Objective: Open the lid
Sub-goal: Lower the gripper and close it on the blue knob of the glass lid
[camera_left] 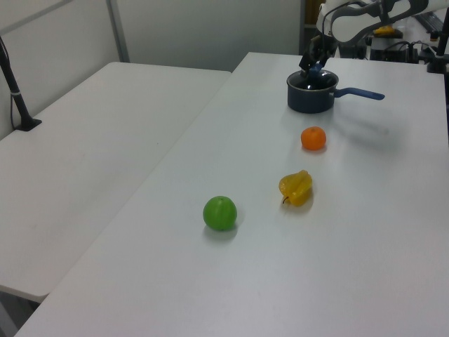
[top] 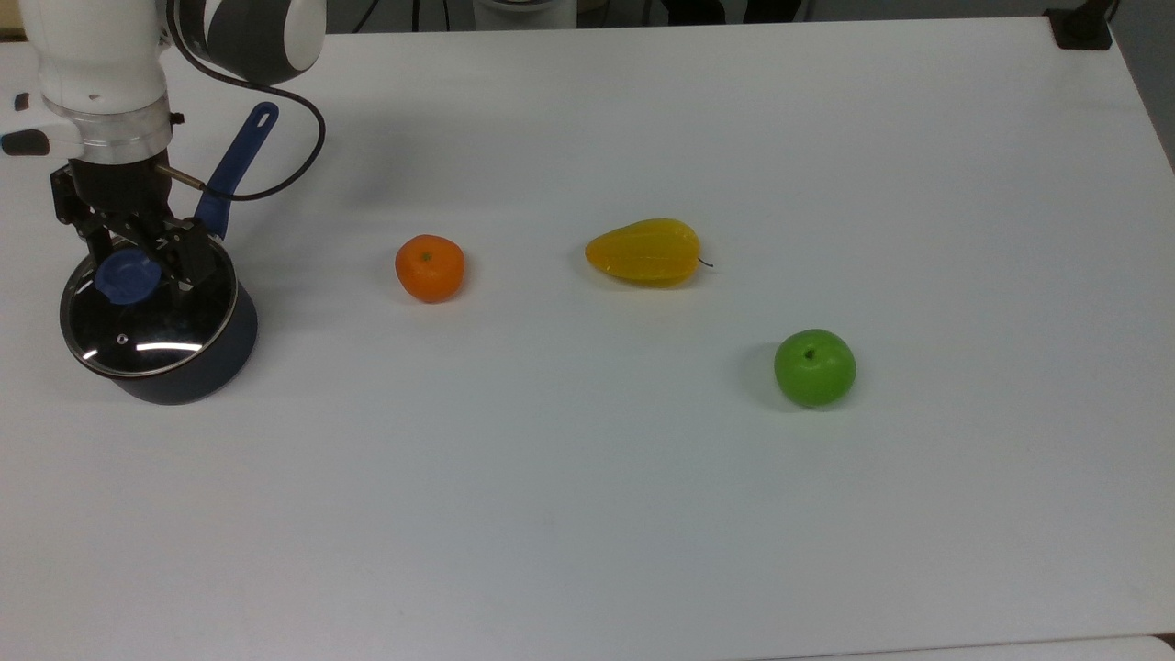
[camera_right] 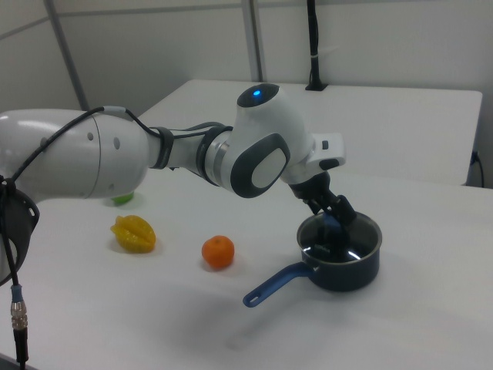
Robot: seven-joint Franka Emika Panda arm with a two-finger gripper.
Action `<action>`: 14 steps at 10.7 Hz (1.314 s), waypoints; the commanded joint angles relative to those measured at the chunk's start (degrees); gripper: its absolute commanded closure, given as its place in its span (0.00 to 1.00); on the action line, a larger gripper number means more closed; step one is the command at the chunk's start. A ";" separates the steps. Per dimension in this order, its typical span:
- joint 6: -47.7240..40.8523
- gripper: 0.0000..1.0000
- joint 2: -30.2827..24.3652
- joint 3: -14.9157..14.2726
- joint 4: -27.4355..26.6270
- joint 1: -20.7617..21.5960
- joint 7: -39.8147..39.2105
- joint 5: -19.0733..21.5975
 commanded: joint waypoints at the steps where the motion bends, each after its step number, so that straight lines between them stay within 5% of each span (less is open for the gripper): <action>1: 1.17 0.00 0.16 0.07 0.27 -0.06 1.38 -0.38; 9: 1.08 0.11 0.07 0.07 0.18 -1.20 4.46 0.32; 14: 0.91 0.48 -0.80 0.07 0.35 -0.85 4.46 0.41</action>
